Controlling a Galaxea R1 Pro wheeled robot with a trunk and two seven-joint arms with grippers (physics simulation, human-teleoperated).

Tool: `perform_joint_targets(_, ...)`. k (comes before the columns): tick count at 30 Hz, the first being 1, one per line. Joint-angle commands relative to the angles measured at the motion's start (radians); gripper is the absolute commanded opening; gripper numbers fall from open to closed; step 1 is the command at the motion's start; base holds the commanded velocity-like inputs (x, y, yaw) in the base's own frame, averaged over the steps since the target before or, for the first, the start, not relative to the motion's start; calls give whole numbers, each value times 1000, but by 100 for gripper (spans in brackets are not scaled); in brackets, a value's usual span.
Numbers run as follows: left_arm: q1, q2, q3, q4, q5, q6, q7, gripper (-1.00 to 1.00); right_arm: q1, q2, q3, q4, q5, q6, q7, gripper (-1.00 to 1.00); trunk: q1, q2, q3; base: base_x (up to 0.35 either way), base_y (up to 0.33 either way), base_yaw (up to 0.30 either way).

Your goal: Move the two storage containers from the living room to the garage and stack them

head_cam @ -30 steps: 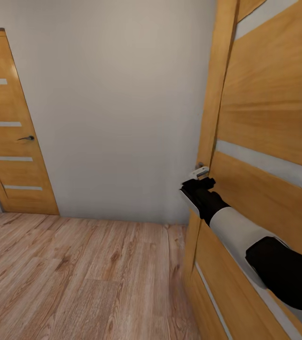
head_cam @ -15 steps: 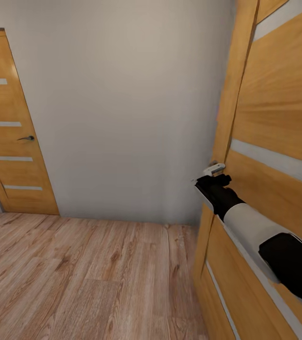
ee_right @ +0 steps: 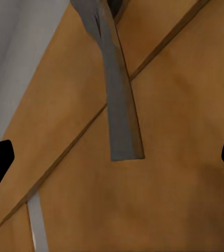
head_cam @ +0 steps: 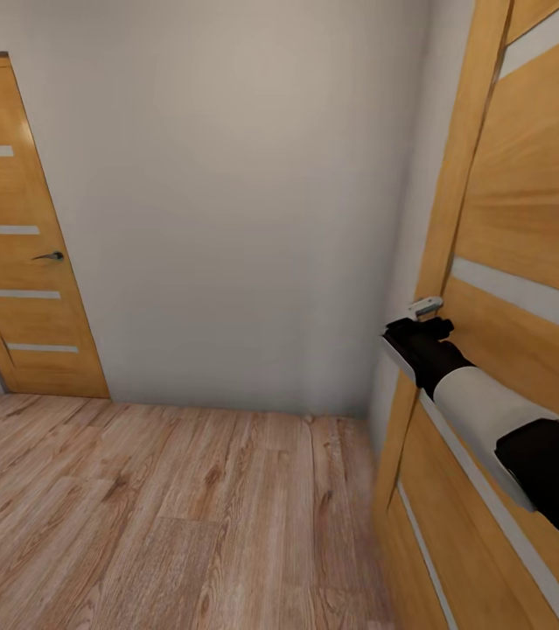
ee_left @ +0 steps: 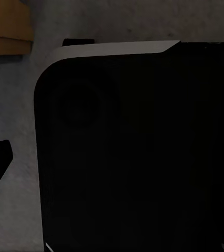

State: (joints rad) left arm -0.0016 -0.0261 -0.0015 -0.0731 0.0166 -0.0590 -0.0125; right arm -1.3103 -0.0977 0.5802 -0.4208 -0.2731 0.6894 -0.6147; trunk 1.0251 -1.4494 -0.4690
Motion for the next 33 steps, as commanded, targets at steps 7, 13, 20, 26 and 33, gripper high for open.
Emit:
perform_joint_targets(7,0,0,0,-1,2,-2,-1,100,-3,-55,6,-1,11,16,-5,100,0,-1,-1,0,0,0)
perform_joint_targets(13,0,0,0,-1,2,-2,-1,100,-3,-67,5,-1,11,16,-3,100,0,-1,-1,0,0,0)
perform_joint_targets(20,0,0,0,-1,2,-2,-1,100,-3,-72,4,-1,11,16,-3,100,0,-1,-1,0,0,0)
perform_joint_targets(26,0,0,0,-1,2,-2,-1,100,-3,-65,4,-1,11,22,-3,100,0,-1,-1,0,0,0)
perform_joint_targets(33,0,0,4,-1,3,-2,-1,100,-3,73,6,-5,12,62,-16,100,0,-1,-1,0,0,0)
